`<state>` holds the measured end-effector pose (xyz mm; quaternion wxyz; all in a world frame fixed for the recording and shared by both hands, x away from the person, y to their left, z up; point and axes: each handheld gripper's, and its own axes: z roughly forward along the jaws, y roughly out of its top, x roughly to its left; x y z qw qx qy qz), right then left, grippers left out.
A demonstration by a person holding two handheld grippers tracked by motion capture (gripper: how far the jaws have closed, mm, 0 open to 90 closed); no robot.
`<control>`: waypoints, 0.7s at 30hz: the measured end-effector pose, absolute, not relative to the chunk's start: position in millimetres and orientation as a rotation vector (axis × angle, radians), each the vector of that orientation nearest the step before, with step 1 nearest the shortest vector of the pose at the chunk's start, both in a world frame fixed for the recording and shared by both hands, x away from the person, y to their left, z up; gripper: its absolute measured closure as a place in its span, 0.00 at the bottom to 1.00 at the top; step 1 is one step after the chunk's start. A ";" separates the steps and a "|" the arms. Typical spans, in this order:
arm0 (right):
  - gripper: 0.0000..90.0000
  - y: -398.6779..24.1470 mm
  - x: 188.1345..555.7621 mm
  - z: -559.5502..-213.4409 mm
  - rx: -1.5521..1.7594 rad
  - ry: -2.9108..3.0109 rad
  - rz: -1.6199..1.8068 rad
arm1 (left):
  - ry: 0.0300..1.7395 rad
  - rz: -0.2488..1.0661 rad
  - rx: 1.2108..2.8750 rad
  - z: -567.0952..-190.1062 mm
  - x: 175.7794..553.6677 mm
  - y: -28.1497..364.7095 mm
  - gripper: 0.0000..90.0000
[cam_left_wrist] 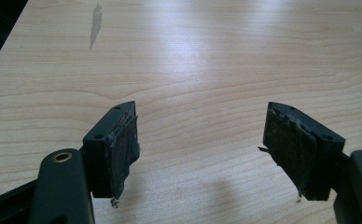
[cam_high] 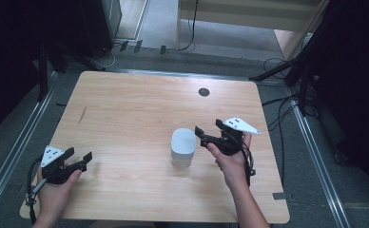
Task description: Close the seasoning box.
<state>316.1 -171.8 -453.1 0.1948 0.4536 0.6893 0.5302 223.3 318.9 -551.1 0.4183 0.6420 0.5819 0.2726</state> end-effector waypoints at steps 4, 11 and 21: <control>0.15 -189.5 312.4 -456.7 1.301 1.910 1.461 | 1.461 0.691 1.608 -551.2 223.1 318.5 0.29; 0.15 -215.7 304.3 -462.1 1.332 1.880 1.440 | 1.464 0.697 1.603 -551.2 222.7 318.5 0.30; 0.16 -256.6 288.4 -483.3 1.392 1.846 1.387 | 1.467 0.699 1.599 -551.2 222.6 318.4 0.30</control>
